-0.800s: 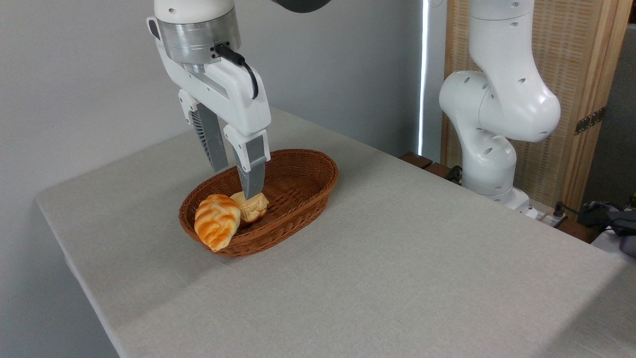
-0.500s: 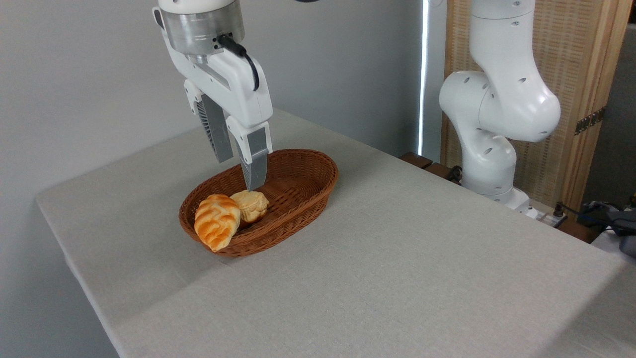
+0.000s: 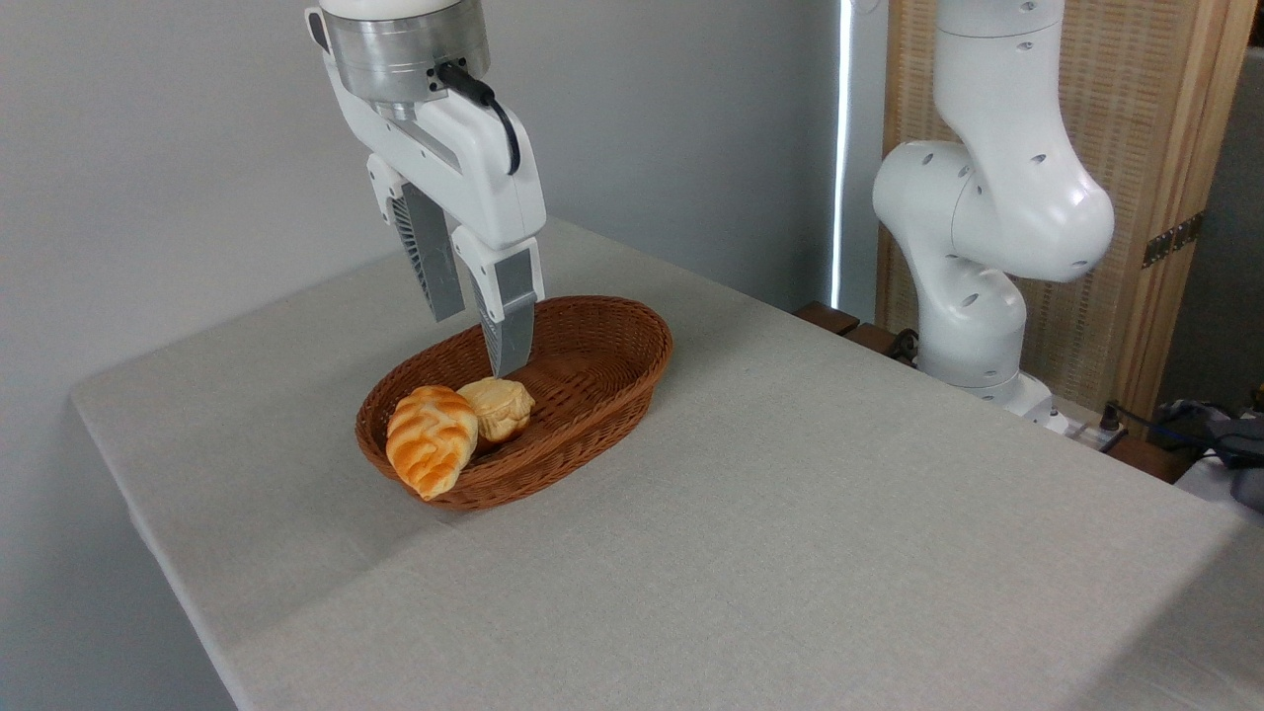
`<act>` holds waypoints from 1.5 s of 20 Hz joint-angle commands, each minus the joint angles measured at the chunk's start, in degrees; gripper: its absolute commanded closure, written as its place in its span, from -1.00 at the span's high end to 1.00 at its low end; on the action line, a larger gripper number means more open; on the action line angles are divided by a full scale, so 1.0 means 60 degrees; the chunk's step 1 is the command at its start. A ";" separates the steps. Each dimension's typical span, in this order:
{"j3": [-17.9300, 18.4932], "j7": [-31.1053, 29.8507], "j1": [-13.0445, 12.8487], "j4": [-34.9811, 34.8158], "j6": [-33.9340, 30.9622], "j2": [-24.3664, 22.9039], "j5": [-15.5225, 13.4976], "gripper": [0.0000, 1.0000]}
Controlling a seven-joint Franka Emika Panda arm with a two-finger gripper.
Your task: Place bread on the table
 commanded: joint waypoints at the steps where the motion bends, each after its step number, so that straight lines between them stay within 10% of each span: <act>1: -0.0009 0.0228 0.0004 0.0074 -0.0509 -0.0005 0.0100 1.00; 19: -0.0347 0.0068 -0.0069 0.0030 -0.0493 0.0127 0.0423 1.00; 30: -0.1195 -0.6429 -0.0171 -0.1756 0.1937 -0.0342 0.0641 0.99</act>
